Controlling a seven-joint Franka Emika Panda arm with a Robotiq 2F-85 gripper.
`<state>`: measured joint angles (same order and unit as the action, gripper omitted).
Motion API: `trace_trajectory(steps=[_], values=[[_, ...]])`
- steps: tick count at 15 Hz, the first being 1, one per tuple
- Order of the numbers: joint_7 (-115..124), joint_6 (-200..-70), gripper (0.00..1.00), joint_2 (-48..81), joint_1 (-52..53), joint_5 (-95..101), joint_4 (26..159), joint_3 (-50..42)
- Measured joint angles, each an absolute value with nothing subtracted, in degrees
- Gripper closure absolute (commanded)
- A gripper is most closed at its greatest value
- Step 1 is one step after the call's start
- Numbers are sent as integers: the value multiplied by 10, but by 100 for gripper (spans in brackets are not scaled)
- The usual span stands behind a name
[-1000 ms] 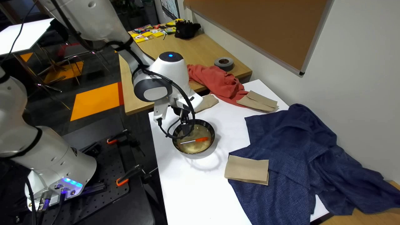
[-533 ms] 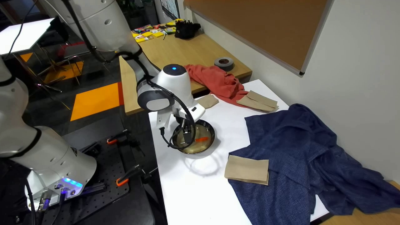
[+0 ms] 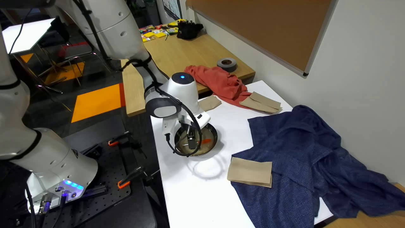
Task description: Take the marker from the brown bowl and put it on the table
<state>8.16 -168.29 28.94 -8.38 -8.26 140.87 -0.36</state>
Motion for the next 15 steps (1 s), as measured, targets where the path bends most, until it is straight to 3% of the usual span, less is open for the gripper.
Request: trace_trajectory(steps=[1, 10, 12, 15], values=[[82, -1683, 26, 295, -84, -83, 1405, -3], [82, -1683, 95, 321, -89, -83, 1387, -1], [82, -1683, 100, 323, -93, -85, 1387, 4], [82, -1683, 97, 324, -94, -85, 1386, 7]])
